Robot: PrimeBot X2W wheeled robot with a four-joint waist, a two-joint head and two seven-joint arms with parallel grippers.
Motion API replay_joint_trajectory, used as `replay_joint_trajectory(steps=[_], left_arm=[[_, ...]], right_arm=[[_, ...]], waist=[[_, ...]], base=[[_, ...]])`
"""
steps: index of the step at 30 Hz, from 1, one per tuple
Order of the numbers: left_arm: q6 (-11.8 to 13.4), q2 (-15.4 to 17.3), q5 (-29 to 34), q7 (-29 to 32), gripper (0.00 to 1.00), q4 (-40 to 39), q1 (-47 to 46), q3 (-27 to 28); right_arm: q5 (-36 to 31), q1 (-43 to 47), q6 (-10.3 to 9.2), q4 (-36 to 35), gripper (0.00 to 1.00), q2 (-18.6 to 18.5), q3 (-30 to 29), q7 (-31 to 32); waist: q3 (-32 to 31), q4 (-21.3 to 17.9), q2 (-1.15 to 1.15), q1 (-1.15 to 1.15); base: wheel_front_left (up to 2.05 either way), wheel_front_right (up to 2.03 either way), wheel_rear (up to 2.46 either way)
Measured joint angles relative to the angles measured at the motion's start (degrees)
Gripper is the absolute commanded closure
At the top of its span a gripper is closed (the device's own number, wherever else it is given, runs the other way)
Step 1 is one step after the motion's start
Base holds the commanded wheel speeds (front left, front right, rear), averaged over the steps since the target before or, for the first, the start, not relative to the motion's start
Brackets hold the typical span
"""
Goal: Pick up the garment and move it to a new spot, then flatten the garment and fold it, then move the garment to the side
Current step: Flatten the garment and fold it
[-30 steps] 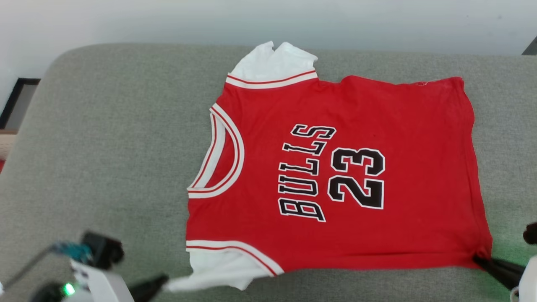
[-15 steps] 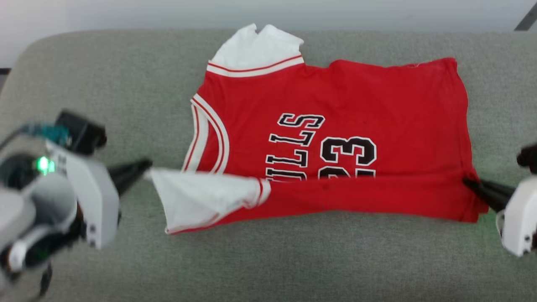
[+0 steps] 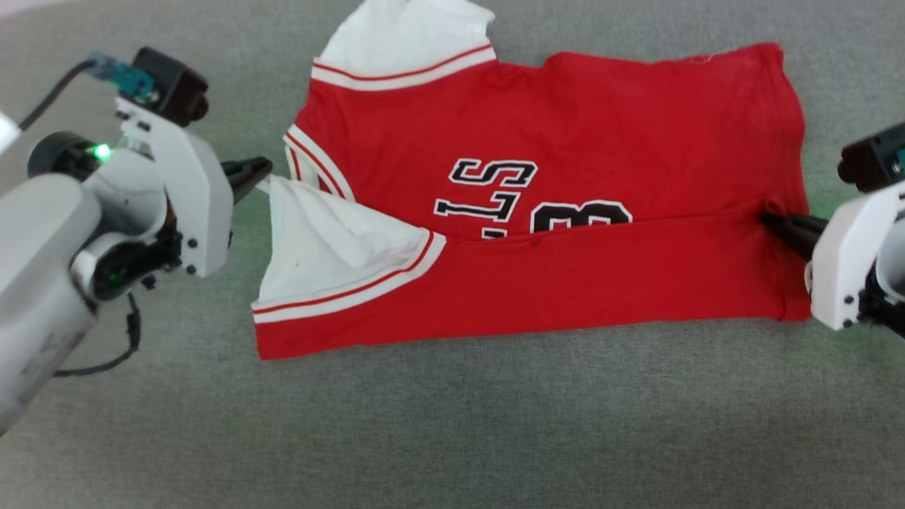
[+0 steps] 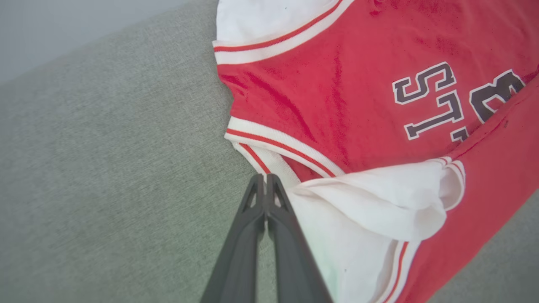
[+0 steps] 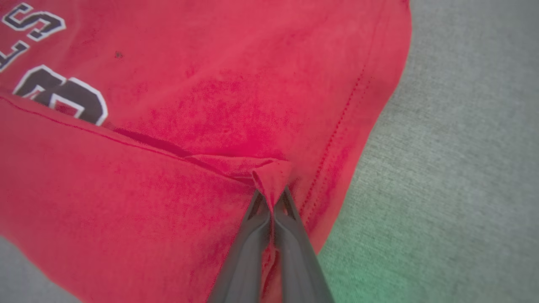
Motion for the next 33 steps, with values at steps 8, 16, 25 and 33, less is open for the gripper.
replay_joint_trajectory(steps=[8, 16, 25, 33], left_arm=[[-0.9, -6.5, -2.9, 3.1, 1.0, 10.4, -1.2, -3.1], [-1.0, -7.2, -6.2, 4.7, 1.0, 13.2, -2.0, -4.7], [-1.0, -8.5, -9.9, 6.6, 0.88, 14.9, -2.3, -5.4], [-1.0, -9.1, -10.9, 6.2, 0.0, 16.0, -2.3, -6.1]], right_arm=[[1.4, -6.4, 0.01, 5.5, 1.0, 1.6, 4.6, 0.4], [4.3, -10.4, 0.09, 8.8, 1.0, 2.3, 8.9, 1.1], [7.9, -13.0, 0.07, 11.7, 1.0, 2.2, 13.0, 2.0], [9.0, -13.9, -0.01, 13.9, 0.0, 2.3, 15.9, 2.5]], waist=[[2.9, -0.5, 0.0, 0.0], [3.6, -1.0, 0.0, 0.0], [2.5, -0.8, 0.0, 0.0], [0.0, -0.3, 0.0, 0.0]], base=[[0.0, 0.0, 0.0], [0.0, 0.0, 0.0], [0.0, 0.0, 0.0], [0.0, 0.0, 0.0]])
